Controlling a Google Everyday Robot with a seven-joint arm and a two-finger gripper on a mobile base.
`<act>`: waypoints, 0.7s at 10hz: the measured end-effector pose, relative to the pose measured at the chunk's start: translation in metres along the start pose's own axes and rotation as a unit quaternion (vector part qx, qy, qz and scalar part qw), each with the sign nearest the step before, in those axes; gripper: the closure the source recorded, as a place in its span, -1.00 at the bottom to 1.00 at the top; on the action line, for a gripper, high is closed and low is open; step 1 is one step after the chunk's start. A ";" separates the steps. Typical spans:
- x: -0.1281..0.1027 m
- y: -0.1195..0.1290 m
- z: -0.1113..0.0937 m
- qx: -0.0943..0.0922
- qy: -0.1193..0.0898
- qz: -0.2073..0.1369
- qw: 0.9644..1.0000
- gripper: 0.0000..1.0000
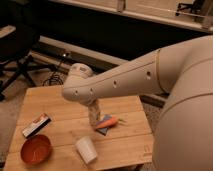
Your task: Stand the bottle upright
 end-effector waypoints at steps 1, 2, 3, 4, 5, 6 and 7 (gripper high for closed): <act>0.002 -0.001 0.001 -0.004 0.000 0.002 1.000 -0.14; 0.004 -0.002 0.002 -0.007 0.000 0.003 1.000 -0.35; 0.006 -0.002 0.003 -0.009 -0.001 0.004 1.000 -0.53; 0.007 -0.002 0.003 -0.010 -0.001 0.005 1.000 -0.59; 0.008 -0.002 0.002 -0.010 -0.001 0.005 1.000 -0.60; 0.008 -0.002 0.002 -0.010 -0.004 0.005 1.000 -0.60; 0.007 -0.001 0.000 -0.010 -0.009 0.005 1.000 -0.60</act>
